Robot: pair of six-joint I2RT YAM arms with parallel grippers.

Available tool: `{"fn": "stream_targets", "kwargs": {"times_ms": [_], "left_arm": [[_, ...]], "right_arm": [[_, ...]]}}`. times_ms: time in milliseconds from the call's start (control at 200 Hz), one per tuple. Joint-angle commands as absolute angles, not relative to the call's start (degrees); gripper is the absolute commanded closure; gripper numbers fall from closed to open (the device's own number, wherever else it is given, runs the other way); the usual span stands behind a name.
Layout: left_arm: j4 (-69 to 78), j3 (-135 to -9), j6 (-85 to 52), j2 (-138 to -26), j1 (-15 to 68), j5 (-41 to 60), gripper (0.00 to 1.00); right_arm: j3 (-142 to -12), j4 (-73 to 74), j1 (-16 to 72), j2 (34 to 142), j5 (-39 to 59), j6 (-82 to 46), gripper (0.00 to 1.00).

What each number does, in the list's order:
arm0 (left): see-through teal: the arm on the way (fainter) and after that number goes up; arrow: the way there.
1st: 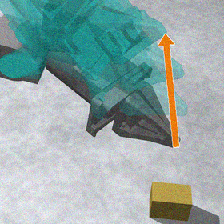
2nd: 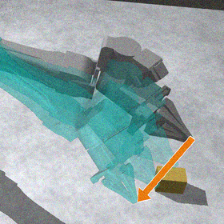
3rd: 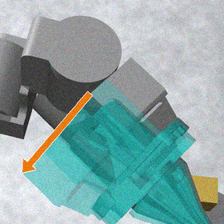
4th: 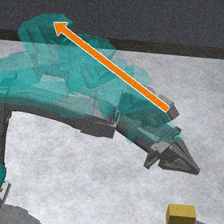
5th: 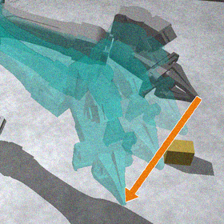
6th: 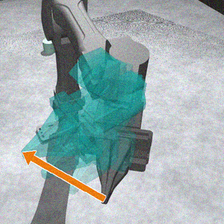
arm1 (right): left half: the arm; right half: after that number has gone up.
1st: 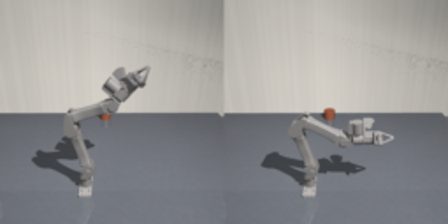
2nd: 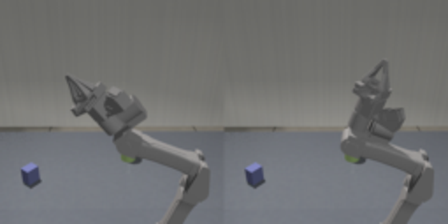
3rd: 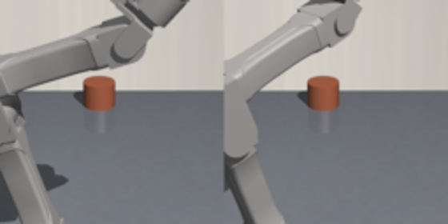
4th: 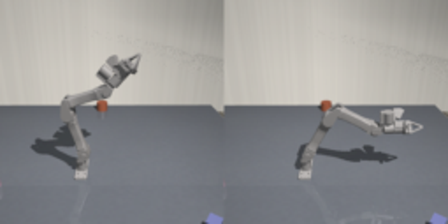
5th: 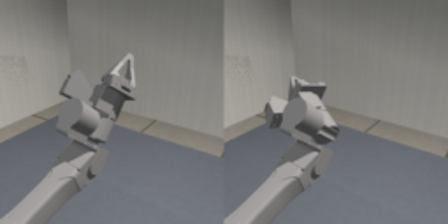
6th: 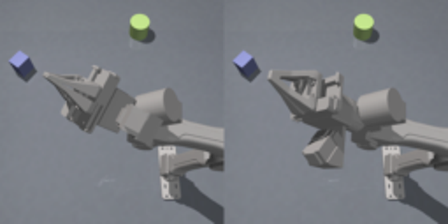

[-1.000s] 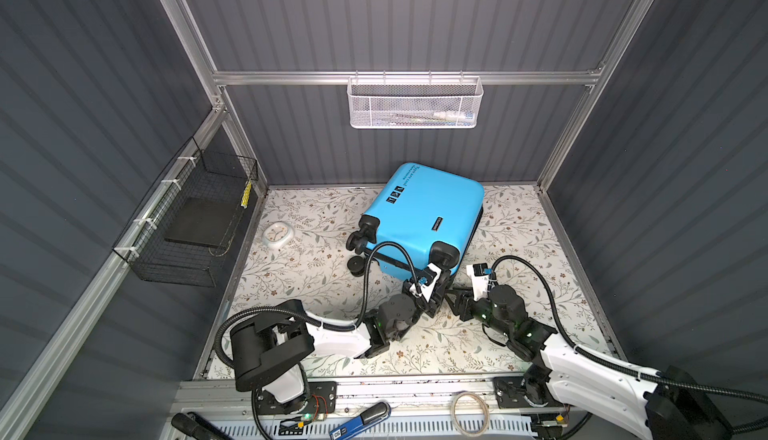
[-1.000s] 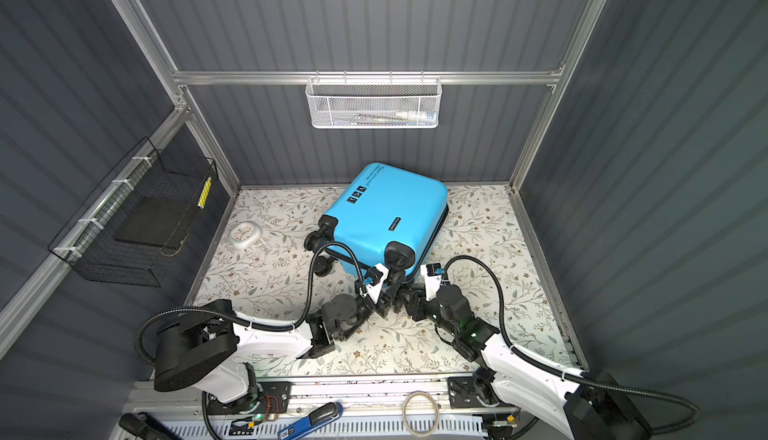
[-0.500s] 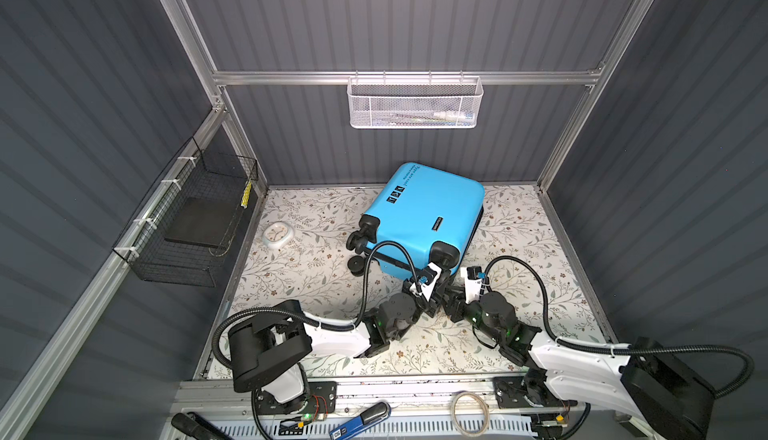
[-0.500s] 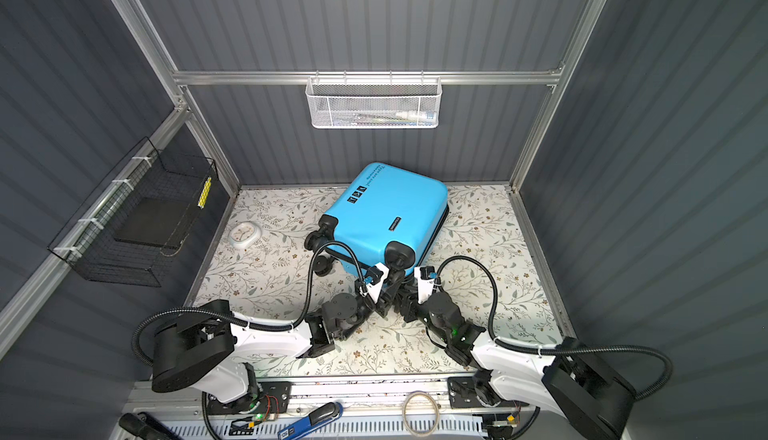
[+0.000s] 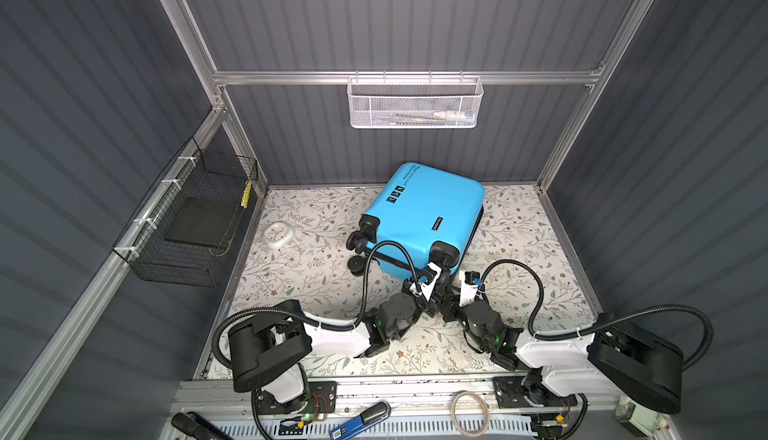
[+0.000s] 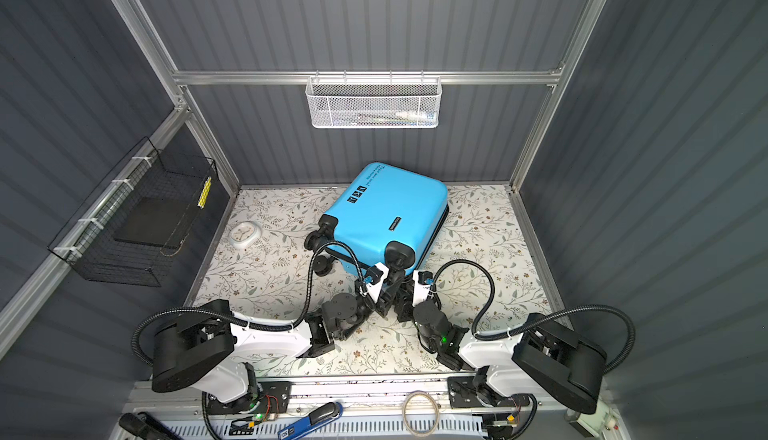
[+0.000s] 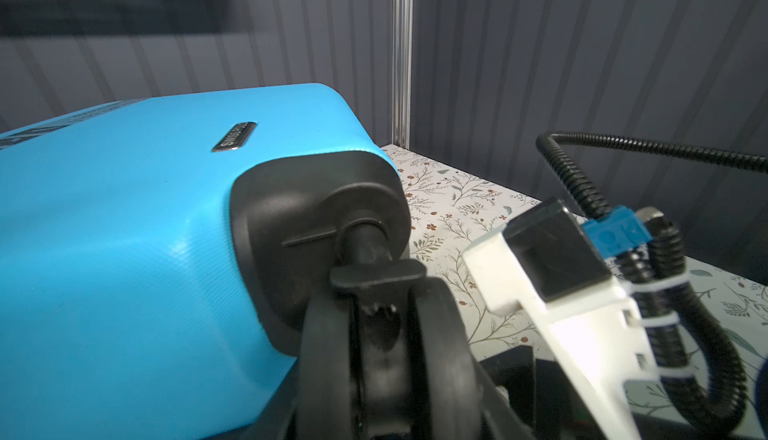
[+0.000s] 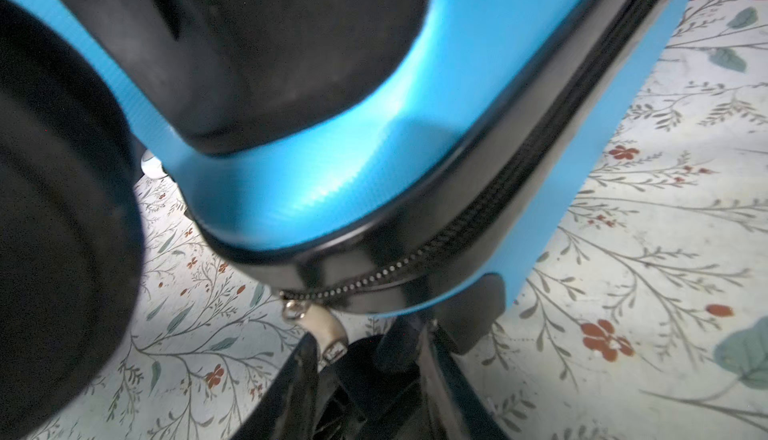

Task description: Pack the luggage

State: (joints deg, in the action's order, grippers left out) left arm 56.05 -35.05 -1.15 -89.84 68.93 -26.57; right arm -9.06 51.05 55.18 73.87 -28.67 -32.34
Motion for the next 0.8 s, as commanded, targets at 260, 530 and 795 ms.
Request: {"fn": "stream_targets", "kwargs": {"times_ms": [260,530,795], "left_arm": [[64.77,-38.14,-1.86,-86.31,70.05,-19.62,1.00],[64.68,-37.62,-2.07,-85.83,70.14,-19.83,1.00],[64.94,-37.27,-2.37,-85.88,70.22,-19.79,1.00]], "right_arm": [[-12.37,54.84,55.98,76.65,-32.26,-31.61,0.59],[-12.91,55.02,56.05,77.85,-32.60,-32.19,0.65],[-12.57,54.46,56.07,77.27,-32.29,-32.05,0.92]]}}
